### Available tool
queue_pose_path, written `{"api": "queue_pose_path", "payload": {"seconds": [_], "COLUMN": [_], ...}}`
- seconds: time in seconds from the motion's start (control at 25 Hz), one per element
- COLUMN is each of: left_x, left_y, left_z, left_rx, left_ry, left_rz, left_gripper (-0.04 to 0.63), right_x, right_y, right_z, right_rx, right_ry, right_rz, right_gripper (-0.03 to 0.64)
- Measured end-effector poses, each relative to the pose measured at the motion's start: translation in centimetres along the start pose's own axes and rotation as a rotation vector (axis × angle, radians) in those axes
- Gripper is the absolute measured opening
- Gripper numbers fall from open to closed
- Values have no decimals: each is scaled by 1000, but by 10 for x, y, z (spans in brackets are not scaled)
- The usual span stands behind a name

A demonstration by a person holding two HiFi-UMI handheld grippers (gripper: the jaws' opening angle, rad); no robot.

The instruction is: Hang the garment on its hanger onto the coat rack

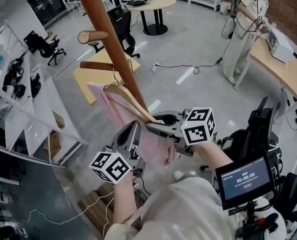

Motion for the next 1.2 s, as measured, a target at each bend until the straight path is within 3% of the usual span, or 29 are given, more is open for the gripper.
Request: {"api": "queue_pose_path", "payload": {"seconds": [0.6, 0.92, 1.2], "left_x": [0, -6, -3], "left_y": [0, -3, -5], "left_z": [2, -4, -7], "left_rx": [12, -5, -13], "left_ry": [-1, -19, -10], "left_rz": [-11, -13, -19], "left_gripper": [5, 3, 5], "right_x": [34, 60, 66], "right_y": [5, 12, 14], "right_z": [16, 17, 18], "right_rx": [117, 102, 90], "right_ry": [-83, -87, -97], "right_rz": [-127, -230, -256], "right_gripper": [63, 61, 61]}}
Point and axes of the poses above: the fingertips, and each gripper's own axes: x backward along the fingers, z to its left, y out of its top, the point moved 9 cm from there along x, backward along the fingers, and after that the axes turned 4 degrees about -x, right-handed, at the moved point
